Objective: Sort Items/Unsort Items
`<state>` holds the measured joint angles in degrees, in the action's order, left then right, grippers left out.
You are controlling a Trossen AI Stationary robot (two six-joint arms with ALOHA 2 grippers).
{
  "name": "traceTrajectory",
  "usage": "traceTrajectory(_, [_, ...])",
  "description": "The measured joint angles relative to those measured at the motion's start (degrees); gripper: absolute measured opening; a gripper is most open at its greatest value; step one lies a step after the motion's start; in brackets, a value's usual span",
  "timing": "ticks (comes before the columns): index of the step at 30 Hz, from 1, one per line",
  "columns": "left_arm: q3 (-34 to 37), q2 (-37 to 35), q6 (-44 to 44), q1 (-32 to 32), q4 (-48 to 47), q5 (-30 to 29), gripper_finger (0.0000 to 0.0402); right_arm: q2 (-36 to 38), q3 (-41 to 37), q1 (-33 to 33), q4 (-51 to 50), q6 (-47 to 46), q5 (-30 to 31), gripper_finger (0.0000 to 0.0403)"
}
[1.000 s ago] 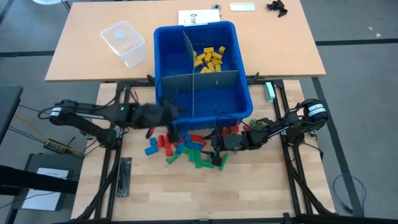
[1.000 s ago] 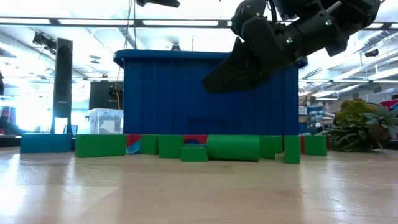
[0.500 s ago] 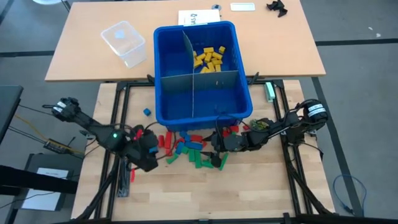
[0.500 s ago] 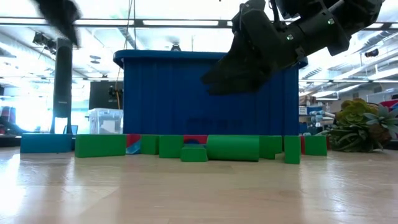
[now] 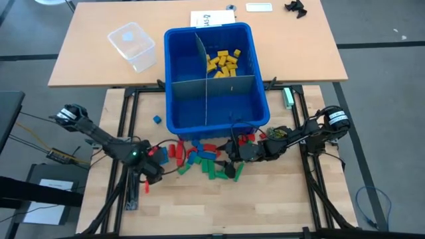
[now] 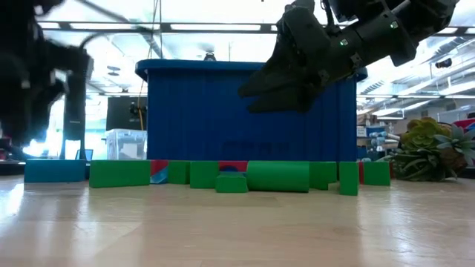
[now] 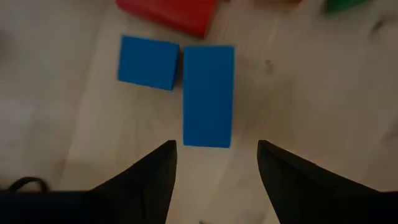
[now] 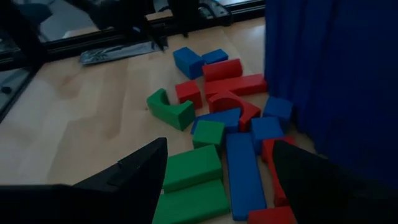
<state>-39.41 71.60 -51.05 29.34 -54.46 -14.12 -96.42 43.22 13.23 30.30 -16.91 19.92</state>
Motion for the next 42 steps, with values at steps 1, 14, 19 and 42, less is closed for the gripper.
traceTrajectory(1, [1.2, 0.0, 0.9, -0.7, 1.3, 0.8, 0.0231, 0.0, 0.0, 0.0, 0.0, 0.0, 0.9, 0.0291])
traceTrajectory(14, [7.8, -0.1, 12.1, -6.4, 15.6, 1.2, 0.0231, 0.0, 0.0, 0.1, 0.1, 0.0, 2.9, 0.0291])
traceTrajectory(19, [9.2, -0.1, 10.9, -7.6, 17.5, 2.3, 0.0197, 0.0, 0.0, 0.1, 0.0, 0.0, 2.9, 0.0291])
traceTrajectory(42, [-29.3, -0.1, 31.7, -5.5, 17.8, -20.9, 0.0145, 0.0, 0.0, 1.0, -0.7, -0.5, 3.6, 0.0291])
